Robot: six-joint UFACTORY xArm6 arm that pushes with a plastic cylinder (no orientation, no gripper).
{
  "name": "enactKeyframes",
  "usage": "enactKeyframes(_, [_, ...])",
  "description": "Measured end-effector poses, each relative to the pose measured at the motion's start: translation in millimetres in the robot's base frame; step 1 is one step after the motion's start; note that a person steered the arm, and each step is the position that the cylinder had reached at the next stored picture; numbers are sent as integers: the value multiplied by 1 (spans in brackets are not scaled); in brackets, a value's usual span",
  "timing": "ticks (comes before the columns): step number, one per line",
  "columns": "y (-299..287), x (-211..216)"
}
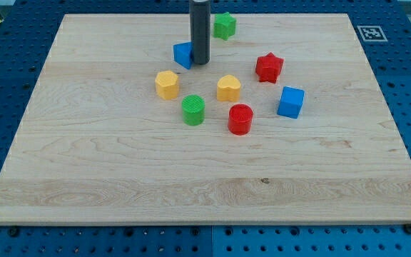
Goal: Slide the red star down a bit
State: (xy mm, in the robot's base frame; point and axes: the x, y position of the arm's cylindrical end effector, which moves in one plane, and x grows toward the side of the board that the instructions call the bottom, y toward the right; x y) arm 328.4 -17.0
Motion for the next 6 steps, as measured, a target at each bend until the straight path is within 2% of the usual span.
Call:
enactKeyframes(2, [14,0])
enactKeyframes(4, [71,6])
enactKeyframes(6, [105,10])
